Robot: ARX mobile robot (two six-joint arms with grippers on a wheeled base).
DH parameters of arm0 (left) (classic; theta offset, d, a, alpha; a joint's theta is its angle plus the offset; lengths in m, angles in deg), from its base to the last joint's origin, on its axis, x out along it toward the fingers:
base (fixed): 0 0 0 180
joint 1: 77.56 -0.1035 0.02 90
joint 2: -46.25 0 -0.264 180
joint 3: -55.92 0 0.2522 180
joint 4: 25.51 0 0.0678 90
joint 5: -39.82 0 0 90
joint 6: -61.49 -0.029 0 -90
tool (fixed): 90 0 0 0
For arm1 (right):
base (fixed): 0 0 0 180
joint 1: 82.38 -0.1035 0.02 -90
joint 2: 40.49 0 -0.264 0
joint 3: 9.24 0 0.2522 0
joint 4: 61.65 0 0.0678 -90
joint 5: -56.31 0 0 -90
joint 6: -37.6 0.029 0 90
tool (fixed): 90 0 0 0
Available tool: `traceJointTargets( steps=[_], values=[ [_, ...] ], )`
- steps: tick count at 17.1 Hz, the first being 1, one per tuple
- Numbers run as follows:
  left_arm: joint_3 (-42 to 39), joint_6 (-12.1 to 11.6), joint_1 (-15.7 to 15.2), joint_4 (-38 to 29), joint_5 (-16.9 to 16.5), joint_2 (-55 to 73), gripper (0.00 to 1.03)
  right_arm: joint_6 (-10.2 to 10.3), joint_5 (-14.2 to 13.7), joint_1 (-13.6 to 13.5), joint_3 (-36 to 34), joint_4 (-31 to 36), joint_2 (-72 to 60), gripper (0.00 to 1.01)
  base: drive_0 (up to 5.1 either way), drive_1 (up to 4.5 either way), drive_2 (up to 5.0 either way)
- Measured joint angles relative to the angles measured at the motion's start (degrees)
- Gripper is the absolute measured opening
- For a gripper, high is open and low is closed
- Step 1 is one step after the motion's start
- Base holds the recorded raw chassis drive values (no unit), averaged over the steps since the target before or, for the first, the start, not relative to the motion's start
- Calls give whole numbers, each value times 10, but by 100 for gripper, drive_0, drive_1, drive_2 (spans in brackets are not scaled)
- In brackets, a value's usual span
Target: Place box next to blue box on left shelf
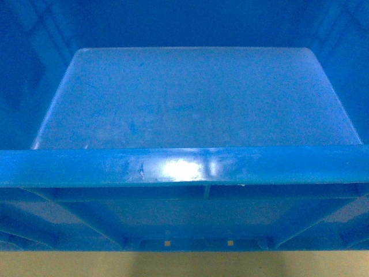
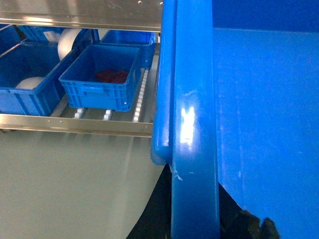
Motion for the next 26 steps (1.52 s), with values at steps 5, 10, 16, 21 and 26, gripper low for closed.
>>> traceJointTargets(
  steps=[5,10,16,21,26],
  values=[
    [0,0,0,0,0,0,8,0,0,0,0,0,0,10,0,0,0],
    [0,0,0,0,0,0,8,0,0,0,0,0,0,10,0,0,0],
    [0,0,0,-4,0,0,8,0,0,0,0,3,0,10,0,0,0],
    [0,0,0,-2,0,0,8,0,0,0,0,0,0,10,0,0,0],
    [0,0,0,-1,0,0,8,0,0,0,0,0,0,10,0,0,0]
  ],
)
